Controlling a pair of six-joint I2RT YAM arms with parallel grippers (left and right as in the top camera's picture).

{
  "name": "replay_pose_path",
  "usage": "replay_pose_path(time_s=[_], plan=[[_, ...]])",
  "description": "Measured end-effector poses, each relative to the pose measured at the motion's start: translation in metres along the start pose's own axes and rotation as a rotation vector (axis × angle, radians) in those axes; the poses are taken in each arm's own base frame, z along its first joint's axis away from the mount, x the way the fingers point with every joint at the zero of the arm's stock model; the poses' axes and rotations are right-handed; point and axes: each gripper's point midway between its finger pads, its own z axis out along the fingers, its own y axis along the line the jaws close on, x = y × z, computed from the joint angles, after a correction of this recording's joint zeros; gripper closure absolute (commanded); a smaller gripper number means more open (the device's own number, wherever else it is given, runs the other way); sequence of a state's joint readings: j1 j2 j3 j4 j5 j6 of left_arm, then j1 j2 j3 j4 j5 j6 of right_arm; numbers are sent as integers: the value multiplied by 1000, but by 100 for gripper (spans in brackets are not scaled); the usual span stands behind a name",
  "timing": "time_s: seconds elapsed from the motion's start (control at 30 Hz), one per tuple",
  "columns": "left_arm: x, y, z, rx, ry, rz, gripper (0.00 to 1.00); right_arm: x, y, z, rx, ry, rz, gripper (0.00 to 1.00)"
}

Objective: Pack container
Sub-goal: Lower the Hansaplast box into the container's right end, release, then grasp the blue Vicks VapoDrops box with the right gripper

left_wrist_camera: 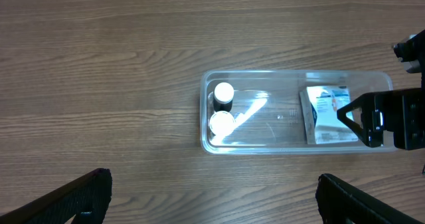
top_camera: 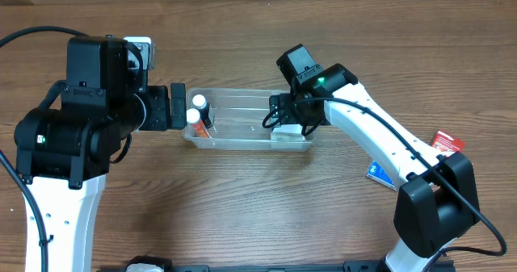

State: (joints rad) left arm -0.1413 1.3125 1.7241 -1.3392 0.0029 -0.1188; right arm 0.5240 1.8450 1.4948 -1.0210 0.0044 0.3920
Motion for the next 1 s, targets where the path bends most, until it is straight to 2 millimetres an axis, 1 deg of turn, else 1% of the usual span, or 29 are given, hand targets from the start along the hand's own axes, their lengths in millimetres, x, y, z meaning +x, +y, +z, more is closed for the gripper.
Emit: replay_pose_path(time_s=[0.1,0.2,0.27,0.3,0.4,0.43,0.47,0.5,0.53,0.57,0.6,0.63,0.67,0.7,0.73,0.8,0.83,0.87,0.9,0.93,1.0], plan=[[0,0,0,0,0,6,0,-1,0,0,-1,-3,0,10],[0,0,0,0,0,11,0,-4,-2,0,14,-18,0,17],[0,0,0,0,0,14,0,-4,-5,-5,34,-15,1,20],[0,0,0,0,1,14,0,-7,-5,-9,42,-22,0,20],[1,0,0,0,3,14,0,-16,-13,-32,89,-60,32,14],[1,0,0,0,4,15,0,-20,-21,-52,110,-102,76,11],[1,0,0,0,4,15,0,-23,-27,-67,108,-136,111,9],[1,0,0,-1,5,15,0,-25,-42,-89,111,-174,172,0],[2,0,0,-1,9,15,0,-28,-66,-119,116,-231,256,0],[3,0,0,-1,10,15,0,-26,-94,-144,129,-270,346,0],[3,0,0,-1,11,15,0,-15,-124,-164,155,-275,432,0],[3,0,0,-1,11,16,0,-3,-153,-179,184,-275,522,0],[3,0,0,-1,11,18,0,10,-178,-188,205,-261,604,0],[3,0,0,-1,11,18,0,18,-194,-186,213,-233,657,0],[3,0,0,-1,11,18,0,20,-200,-183,212,-224,678,0],[2,0,0,-1,9,18,0,31,-213,-161,217,-162,718,0],[2,0,0,-1,9,18,0,38,-221,-143,223,-123,732,0],[2,0,0,-1,8,18,0,47,-227,-120,229,-79,738,0],[2,0,0,-1,9,18,0,51,-231,-102,229,-65,731,0],[2,0,0,-1,9,18,0,59,-233,-82,232,-34,728,0],[2,0,0,-1,9,18,0,71,-237,-50,233,2,720,0]])
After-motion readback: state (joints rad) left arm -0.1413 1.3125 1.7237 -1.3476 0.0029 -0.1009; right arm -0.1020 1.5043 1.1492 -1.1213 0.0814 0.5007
